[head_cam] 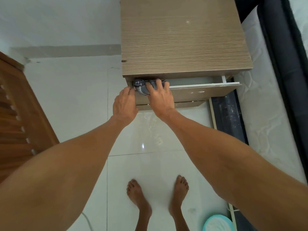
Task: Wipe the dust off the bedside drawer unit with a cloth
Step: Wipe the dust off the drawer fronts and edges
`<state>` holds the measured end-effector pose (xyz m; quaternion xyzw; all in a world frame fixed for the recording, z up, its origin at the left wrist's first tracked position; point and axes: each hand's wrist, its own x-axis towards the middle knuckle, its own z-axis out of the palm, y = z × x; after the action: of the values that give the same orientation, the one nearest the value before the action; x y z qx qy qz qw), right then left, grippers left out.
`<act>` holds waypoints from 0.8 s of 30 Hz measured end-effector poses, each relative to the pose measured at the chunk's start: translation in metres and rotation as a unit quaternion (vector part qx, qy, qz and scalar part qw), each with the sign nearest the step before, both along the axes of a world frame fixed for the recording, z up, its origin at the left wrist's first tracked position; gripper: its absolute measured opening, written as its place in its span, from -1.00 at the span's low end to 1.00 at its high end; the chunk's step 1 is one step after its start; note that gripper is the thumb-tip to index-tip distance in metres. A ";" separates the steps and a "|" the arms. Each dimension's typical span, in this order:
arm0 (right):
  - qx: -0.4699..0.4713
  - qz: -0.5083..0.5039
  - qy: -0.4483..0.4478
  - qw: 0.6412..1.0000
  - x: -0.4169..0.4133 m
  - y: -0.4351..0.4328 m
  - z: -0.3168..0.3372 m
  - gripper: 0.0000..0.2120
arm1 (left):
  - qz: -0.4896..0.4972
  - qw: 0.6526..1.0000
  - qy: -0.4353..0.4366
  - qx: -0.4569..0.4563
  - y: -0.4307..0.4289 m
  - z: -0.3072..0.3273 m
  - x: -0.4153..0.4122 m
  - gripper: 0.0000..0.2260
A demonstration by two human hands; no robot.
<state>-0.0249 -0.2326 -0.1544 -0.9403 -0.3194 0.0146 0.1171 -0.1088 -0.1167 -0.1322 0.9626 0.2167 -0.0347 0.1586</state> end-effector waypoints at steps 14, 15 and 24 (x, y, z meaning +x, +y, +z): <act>-0.067 -0.028 -0.021 0.997 0.070 -0.123 0.001 -0.41 | -0.091 0.992 0.050 0.071 -0.091 -0.007 0.046 -0.34; -0.071 -0.029 -0.021 0.997 0.075 -0.131 0.000 -0.39 | -0.085 0.992 0.053 0.071 -0.094 -0.008 0.047 -0.34; -0.095 -0.029 -0.004 0.995 0.119 -0.192 0.003 -0.50 | -0.059 0.993 0.076 0.072 -0.101 -0.011 0.048 -0.30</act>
<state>0.0943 -0.4243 -0.1512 -0.9562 -0.2892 0.0375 0.0265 -0.0607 -0.2180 -0.1433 0.9771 0.1732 -0.1015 0.0701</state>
